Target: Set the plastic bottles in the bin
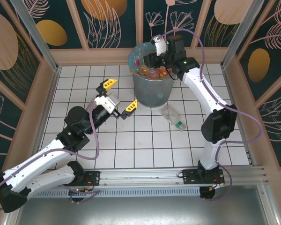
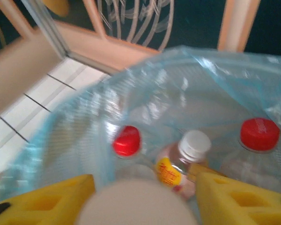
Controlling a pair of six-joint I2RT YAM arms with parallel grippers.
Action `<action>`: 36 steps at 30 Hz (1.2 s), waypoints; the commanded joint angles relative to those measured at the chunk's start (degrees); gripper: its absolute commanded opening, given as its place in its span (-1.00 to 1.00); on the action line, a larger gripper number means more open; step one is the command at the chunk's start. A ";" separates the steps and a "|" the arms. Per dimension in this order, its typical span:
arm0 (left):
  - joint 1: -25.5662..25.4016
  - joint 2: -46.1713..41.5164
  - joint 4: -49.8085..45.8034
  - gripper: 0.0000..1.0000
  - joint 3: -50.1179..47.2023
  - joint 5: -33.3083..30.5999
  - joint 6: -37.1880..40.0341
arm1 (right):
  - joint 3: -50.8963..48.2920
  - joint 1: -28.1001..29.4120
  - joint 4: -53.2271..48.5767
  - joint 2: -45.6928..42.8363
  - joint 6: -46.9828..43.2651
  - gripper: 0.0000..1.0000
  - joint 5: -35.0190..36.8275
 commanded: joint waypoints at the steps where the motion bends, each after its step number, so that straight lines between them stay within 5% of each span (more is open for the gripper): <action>1: -0.06 0.08 0.68 0.98 0.00 0.26 0.75 | 3.85 -0.41 -5.20 3.01 1.49 0.29 4.18; 8: -0.08 -0.58 0.42 0.97 0.06 -0.25 0.97 | 9.35 -0.41 -1.13 3.90 5.15 0.63 5.09; 17: -0.07 -1.74 -0.35 0.97 -0.14 -3.56 0.73 | 8.16 -0.22 -0.54 0.75 7.31 0.59 0.73; 25: 2.43 4.46 -9.00 0.97 6.47 -28.26 -9.00 | -8.22 2.25 10.17 -14.23 9.48 0.52 -0.51; 29: 11.85 9.81 -21.95 0.97 13.23 -21.64 -21.88 | -16.65 3.34 13.18 -22.74 10.24 0.51 1.44; 36: 16.95 16.79 -29.85 0.97 16.90 -16.40 -31.85 | -34.46 2.85 9.78 -40.24 12.45 0.45 12.73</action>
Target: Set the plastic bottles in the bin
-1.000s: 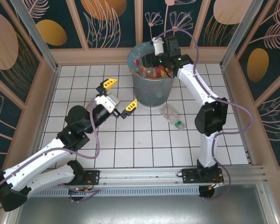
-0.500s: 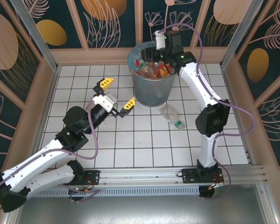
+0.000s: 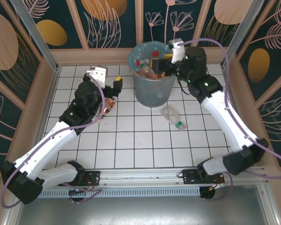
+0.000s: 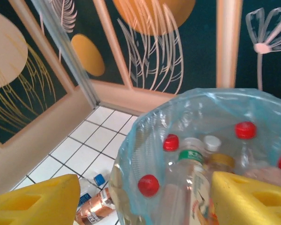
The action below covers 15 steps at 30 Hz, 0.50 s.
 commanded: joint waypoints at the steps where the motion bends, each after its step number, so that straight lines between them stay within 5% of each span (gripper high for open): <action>1: 2.96 3.21 -7.47 0.97 3.19 3.41 -9.03 | -8.06 -0.42 -1.97 -6.62 1.95 0.45 7.30; 7: 6.53 8.46 -8.26 0.97 4.41 14.16 -14.90 | -22.72 -0.88 -10.04 -14.58 6.28 0.52 11.26; 11: 6.55 12.23 -7.49 0.97 5.66 22.45 -16.88 | -33.81 -0.52 -7.14 -14.24 10.63 0.55 5.57; 15: 6.49 13.69 -7.37 0.97 6.29 24.25 -17.79 | -40.66 -0.52 -2.35 -11.84 9.59 0.59 7.48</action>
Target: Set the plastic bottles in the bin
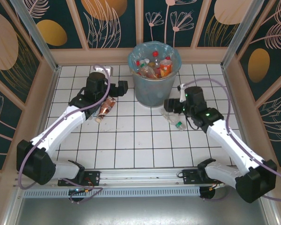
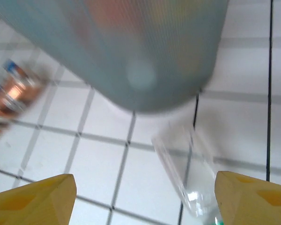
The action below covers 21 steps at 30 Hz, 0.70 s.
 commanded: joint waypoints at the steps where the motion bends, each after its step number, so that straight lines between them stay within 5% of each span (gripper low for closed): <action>1: 0.13 0.08 -0.12 0.97 1.89 4.18 -2.49 | -3.18 0.07 4.49 1.37 0.73 0.60 2.20; 21: 0.11 -0.91 1.76 0.97 -0.17 1.02 -1.64 | -2.39 -0.09 12.06 21.00 -6.77 0.59 6.26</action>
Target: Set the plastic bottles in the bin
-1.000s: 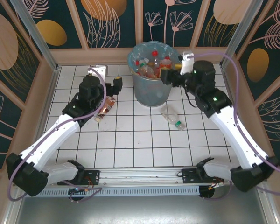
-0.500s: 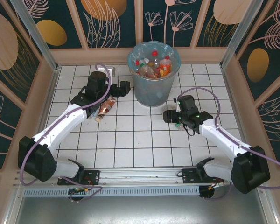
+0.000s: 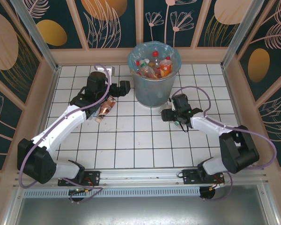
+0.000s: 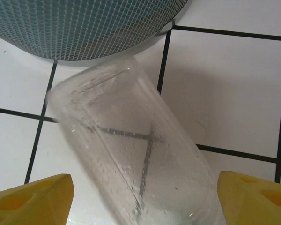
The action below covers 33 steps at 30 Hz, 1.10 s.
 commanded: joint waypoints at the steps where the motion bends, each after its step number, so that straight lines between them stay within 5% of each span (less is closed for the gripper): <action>1: 0.07 0.04 1.08 0.97 -0.04 -0.73 -0.31 | 0.98 0.10 -0.27 2.66 -1.15 0.59 0.75; 8: 0.11 0.39 1.16 0.97 -0.39 -0.76 -0.14 | 1.16 0.04 1.01 4.62 -1.39 0.55 0.49; 19: 0.15 -0.58 1.53 0.97 -0.44 -2.33 0.44 | 2.21 0.11 -3.36 1.83 -1.19 -0.01 0.41; 25: 0.11 -4.69 5.63 0.97 -1.75 -2.51 2.15 | 4.57 2.04 -11.21 -6.11 0.69 -0.11 -1.95; 33: 0.15 -9.89 10.17 0.97 -3.85 -1.01 4.55 | 19.89 8.36 -23.55 -15.59 -5.07 -0.19 -16.45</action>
